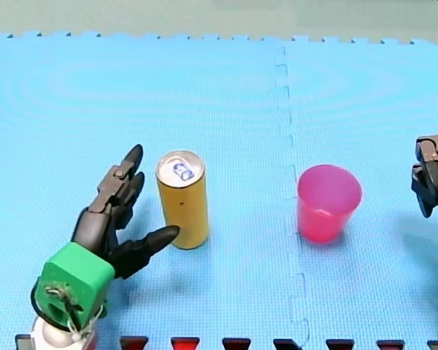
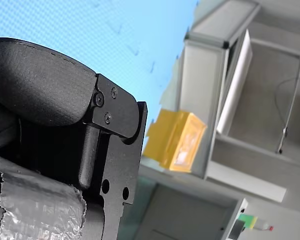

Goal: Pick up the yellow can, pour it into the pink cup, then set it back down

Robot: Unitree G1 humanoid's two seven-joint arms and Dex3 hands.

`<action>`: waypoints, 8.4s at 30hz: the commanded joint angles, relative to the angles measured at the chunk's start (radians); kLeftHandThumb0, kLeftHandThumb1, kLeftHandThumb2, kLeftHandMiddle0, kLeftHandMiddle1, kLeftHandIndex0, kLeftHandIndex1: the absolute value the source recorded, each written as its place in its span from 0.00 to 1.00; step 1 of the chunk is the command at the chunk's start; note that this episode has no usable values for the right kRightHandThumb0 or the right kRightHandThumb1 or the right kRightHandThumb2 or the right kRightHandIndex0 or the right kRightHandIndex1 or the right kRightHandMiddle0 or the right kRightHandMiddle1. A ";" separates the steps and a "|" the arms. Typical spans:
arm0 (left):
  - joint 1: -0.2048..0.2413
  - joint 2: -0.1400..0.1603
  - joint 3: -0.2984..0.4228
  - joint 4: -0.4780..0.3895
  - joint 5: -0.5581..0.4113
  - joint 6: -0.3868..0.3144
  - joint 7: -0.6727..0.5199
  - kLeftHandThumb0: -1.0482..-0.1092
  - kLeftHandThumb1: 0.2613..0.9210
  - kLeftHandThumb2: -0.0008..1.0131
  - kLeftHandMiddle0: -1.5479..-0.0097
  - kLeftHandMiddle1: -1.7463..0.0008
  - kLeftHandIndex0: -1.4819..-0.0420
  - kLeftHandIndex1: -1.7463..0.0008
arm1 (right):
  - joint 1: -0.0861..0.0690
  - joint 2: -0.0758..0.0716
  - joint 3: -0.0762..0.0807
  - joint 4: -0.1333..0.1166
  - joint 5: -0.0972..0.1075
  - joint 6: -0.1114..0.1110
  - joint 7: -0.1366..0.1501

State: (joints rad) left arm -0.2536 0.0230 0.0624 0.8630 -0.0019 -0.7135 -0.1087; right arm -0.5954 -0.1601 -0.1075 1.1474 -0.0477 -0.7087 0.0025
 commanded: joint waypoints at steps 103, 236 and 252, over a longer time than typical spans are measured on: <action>-0.230 0.049 0.062 0.298 -0.072 -0.023 -0.346 0.01 0.71 0.00 0.68 0.99 0.74 1.00 | 0.009 -0.043 0.051 0.025 -0.079 -0.070 -0.096; -0.281 -0.016 0.012 0.297 0.061 0.082 0.181 0.73 0.77 0.00 0.19 0.97 0.25 0.99 | 0.068 -0.063 0.023 -0.029 -0.038 -0.112 -0.007; -0.269 -0.039 0.044 0.162 -0.030 -0.001 0.023 0.72 0.77 0.00 0.13 0.97 0.20 0.99 | 0.056 -0.054 0.042 -0.018 -0.066 -0.111 -0.049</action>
State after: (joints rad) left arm -0.5239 -0.0056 0.1091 1.0672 -0.0284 -0.6413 -0.0853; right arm -0.5327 -0.2112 -0.0676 1.1287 -0.1073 -0.8192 -0.0369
